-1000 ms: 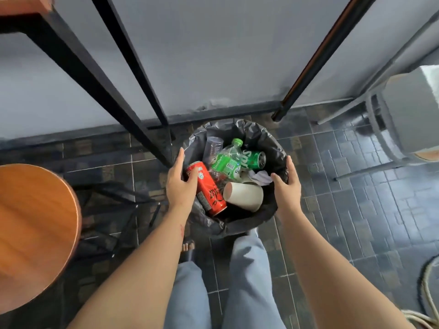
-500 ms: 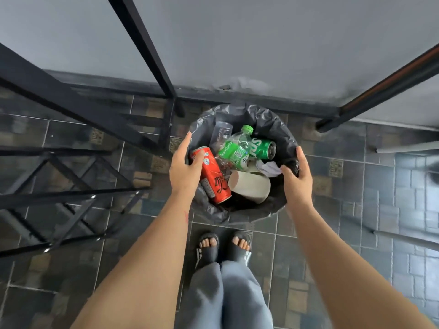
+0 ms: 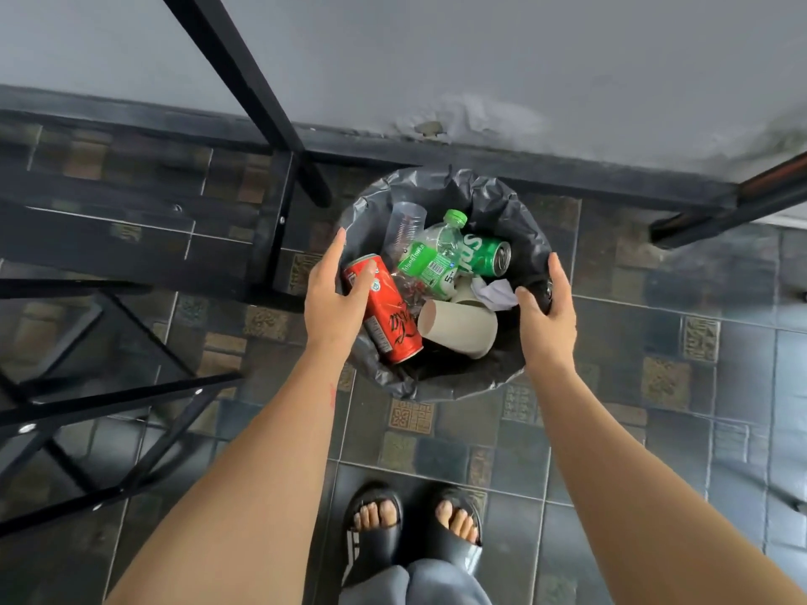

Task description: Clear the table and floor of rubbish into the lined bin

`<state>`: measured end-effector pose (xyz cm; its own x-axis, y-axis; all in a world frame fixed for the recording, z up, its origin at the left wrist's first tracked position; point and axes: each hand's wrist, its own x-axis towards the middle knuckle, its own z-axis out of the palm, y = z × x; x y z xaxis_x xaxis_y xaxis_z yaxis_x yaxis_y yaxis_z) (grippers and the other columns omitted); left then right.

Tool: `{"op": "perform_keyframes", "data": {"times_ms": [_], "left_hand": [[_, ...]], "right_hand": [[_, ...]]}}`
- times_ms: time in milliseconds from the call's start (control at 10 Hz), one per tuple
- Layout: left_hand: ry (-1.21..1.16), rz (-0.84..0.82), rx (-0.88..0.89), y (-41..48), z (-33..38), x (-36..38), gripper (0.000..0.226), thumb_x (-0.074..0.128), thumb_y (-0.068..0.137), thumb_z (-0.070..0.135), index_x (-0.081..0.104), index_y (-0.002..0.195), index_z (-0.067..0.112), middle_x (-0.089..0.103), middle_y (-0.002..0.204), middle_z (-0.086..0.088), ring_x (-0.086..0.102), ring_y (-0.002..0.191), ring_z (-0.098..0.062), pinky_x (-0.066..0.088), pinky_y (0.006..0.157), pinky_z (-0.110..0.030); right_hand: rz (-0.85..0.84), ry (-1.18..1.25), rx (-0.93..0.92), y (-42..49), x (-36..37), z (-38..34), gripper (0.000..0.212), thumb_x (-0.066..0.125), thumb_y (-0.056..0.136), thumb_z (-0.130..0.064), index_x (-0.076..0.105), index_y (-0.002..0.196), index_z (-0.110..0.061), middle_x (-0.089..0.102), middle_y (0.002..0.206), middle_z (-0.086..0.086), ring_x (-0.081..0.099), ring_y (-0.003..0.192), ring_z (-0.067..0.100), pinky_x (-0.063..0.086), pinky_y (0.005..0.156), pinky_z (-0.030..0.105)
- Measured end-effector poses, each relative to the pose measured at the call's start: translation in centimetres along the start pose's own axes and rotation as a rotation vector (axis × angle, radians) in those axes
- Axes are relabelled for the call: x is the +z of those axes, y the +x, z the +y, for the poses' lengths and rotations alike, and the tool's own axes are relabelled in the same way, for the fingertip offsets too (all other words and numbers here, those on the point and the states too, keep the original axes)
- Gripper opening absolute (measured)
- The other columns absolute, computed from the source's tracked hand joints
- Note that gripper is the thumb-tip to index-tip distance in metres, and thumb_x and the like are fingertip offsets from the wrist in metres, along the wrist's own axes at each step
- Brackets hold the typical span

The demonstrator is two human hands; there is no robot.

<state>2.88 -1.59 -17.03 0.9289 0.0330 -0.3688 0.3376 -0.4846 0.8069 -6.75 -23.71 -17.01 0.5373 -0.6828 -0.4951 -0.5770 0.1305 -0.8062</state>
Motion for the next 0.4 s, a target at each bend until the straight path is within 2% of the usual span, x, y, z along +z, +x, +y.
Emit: {"op": "perform_keyframes", "data": {"times_ms": [100,200,300,400], "left_hand": [[0.093,0.01,0.046,0.6,-1.2,0.2,0.06,0.057,0.088,0.052,0.028,0.14,0.057,0.038,0.144,0.011,0.04,0.127,-0.004,0.035,0.101,-0.031],[0.248,-0.032,0.065,0.3,-1.8,-0.3,0.063,0.053,0.091,0.051,0.021,0.145,0.052,0.024,0.155,0.0,0.031,0.139,-0.018,0.035,0.107,-0.041],[0.476,-0.039,0.078,-0.8,-1.3,-1.6,0.064,0.048,0.093,0.051,0.018,0.149,0.045,0.005,0.162,-0.005,0.009,0.148,-0.024,0.021,0.116,-0.05],[0.643,-0.077,0.104,-1.8,1.0,-3.2,0.062,0.04,0.096,0.054,0.015,0.152,0.04,-0.001,0.163,-0.004,-0.003,0.149,-0.024,0.004,0.119,-0.048]], "right_hand": [[-0.016,-0.104,-0.097,0.3,0.9,0.5,0.065,0.055,0.093,-0.025,0.028,0.146,-0.052,0.037,0.148,-0.024,0.037,0.13,-0.002,0.031,0.096,0.017],[-0.045,-0.323,-0.159,0.1,0.9,0.5,0.07,0.054,0.094,-0.032,0.015,0.151,-0.046,0.026,0.156,-0.011,0.034,0.132,0.003,0.034,0.091,0.023],[-0.055,-0.634,-0.194,-1.2,0.0,-0.1,0.07,0.051,0.096,-0.041,0.013,0.155,-0.035,0.012,0.163,0.0,0.018,0.147,0.02,0.027,0.114,0.039],[-0.06,-0.799,-0.252,-2.9,-1.0,-2.2,0.067,0.044,0.099,-0.045,0.014,0.156,-0.026,0.01,0.164,0.002,0.009,0.15,0.023,0.014,0.12,0.043]]}}
